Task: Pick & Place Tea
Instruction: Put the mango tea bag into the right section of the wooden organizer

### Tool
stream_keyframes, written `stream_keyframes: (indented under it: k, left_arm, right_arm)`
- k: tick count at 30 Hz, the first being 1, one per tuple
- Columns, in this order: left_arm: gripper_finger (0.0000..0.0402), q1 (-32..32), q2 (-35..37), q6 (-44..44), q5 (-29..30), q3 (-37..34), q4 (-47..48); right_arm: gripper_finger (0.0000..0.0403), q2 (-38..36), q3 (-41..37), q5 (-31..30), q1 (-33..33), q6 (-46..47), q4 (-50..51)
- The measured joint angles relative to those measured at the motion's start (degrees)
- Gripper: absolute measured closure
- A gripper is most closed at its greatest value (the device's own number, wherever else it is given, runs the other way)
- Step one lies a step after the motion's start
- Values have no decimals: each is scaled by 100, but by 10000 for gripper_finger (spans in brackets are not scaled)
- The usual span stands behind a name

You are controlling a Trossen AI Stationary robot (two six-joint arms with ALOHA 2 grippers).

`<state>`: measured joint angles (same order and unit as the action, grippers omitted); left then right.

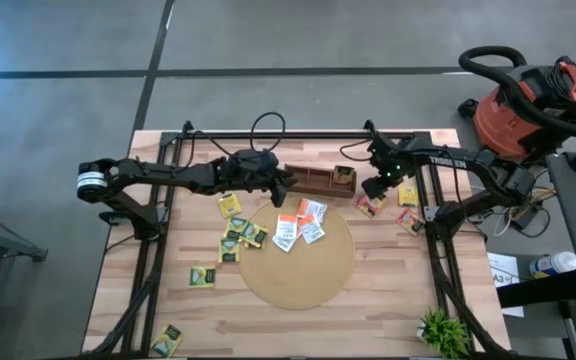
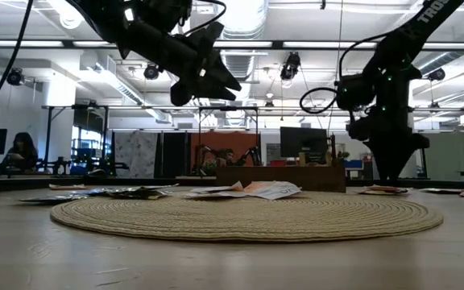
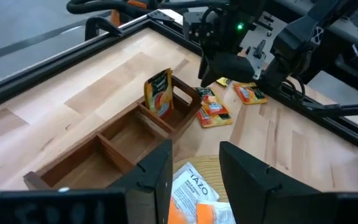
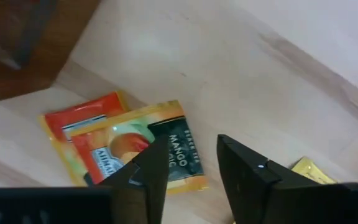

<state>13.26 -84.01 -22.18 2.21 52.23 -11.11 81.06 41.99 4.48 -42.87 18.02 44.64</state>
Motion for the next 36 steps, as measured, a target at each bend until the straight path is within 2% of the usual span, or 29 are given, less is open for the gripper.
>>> stream_keyframes:
  k: [10, 17, 24, 30, 36]
  left_arm:
    - [276, -67, 0, -104, -292, 0, 0]
    - [276, -253, -59, -331, -424, 0, -29]
    - [276, -629, -604, -901, -729, 41, -159]
    - [276, -943, -1421, -916, -751, 785, -290]
    - [276, -966, -2739, -832, -841, 2260, -282]
  right_arm:
    - [190, 2, -289, 103, -9, -3, -296]
    - [181, -6, -546, 656, -6, -17, -547]
    - [181, -17, -537, 718, -9, -132, -516]
    - [181, -4, -427, 887, 0, -242, -407]
    - [182, -4, -456, 1277, 2, -498, -295]
